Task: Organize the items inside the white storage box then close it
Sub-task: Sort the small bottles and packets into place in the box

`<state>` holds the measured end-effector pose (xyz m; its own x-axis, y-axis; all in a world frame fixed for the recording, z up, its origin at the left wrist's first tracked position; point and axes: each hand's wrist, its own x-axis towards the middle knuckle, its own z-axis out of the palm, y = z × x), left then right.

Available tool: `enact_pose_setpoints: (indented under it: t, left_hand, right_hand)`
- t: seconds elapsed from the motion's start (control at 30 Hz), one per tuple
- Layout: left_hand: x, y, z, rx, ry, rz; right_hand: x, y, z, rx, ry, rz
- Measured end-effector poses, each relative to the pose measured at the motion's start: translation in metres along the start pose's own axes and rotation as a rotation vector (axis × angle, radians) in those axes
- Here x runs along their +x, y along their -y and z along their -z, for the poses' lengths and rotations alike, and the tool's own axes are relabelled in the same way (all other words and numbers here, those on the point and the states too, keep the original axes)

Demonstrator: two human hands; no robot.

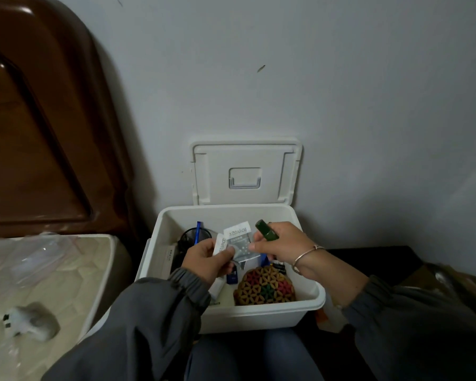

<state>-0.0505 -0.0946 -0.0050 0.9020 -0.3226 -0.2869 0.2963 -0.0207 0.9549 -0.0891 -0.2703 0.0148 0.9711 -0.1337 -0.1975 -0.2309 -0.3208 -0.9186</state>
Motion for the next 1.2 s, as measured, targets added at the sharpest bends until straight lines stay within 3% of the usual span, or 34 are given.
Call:
enact_pose_setpoints:
  t: [0.13, 0.33, 0.43, 0.63, 0.73, 0.9, 1.0, 1.2]
  left_hand:
    - [0.002, 0.0, 0.002, -0.026, 0.069, 0.057]
    - [-0.001, 0.001, 0.005, -0.027, 0.177, 0.208]
    - [-0.002, 0.003, -0.001, -0.065, 0.18, 0.25]
    - [0.005, 0.011, -0.004, 0.018, 0.154, 0.204]
    - [0.01, 0.014, -0.004, 0.009, 0.06, 0.155]
    - [0.022, 0.016, -0.008, -0.038, -0.019, 0.129]
    - [0.029, 0.021, -0.015, -0.072, -0.045, 0.169]
    - [0.054, 0.039, -0.019, 0.216, 0.085, 0.32]
  right_hand:
    - [0.003, 0.003, 0.004, -0.014, -0.039, 0.03]
    - [0.005, 0.017, 0.021, -0.317, 0.234, 0.051]
    - [0.01, 0.017, 0.016, -0.38, 0.245, 0.049]
    - [0.016, 0.009, 0.009, -0.355, 0.167, 0.051]
    - [0.018, 0.0, 0.004, -0.256, 0.066, 0.042]
    - [0.02, -0.021, -0.003, -0.087, 0.151, -0.153]
    - [0.028, -0.034, -0.005, 0.009, 0.101, -0.202]
    - [0.047, -0.057, 0.011, -0.152, 0.164, -0.16]
